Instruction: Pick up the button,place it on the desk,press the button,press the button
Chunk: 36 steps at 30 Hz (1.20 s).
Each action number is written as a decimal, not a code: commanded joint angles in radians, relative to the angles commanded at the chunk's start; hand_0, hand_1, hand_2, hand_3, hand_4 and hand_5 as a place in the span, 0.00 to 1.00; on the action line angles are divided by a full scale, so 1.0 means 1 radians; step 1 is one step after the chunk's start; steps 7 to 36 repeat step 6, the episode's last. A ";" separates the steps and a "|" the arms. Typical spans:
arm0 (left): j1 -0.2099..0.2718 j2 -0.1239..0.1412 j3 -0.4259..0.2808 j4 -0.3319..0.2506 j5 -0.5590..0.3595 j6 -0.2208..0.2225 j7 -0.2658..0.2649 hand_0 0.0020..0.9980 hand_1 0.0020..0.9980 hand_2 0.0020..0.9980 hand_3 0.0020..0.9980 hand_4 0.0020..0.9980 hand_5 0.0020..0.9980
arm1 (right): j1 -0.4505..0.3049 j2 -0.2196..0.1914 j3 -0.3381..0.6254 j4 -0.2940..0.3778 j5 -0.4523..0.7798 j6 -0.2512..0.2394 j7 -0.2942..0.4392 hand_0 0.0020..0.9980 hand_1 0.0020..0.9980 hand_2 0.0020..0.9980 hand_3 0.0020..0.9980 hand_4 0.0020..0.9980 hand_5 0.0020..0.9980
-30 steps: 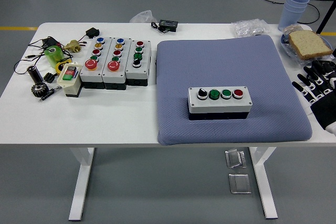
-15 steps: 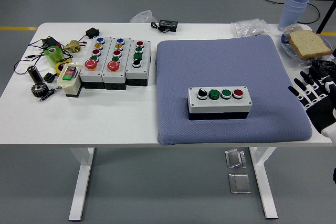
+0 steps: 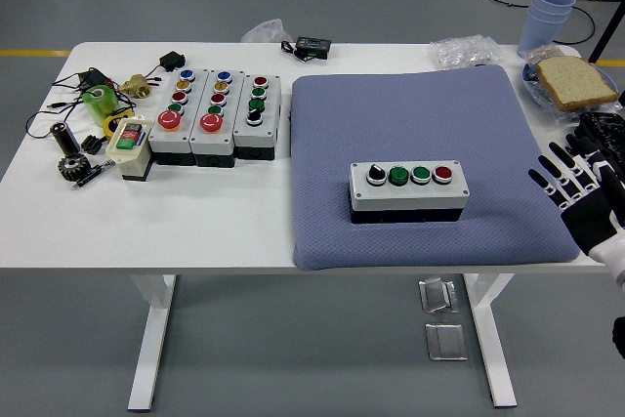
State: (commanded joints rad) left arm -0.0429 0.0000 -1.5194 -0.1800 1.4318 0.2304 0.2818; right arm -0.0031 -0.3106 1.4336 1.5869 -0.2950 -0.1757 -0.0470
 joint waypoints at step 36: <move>-0.001 0.000 0.005 0.000 -0.020 0.003 -0.003 0.54 0.42 0.42 0.42 0.26 0.46 | -0.002 0.003 -0.002 -0.001 0.005 -0.010 0.008 0.65 0.58 0.69 0.67 0.74 0.33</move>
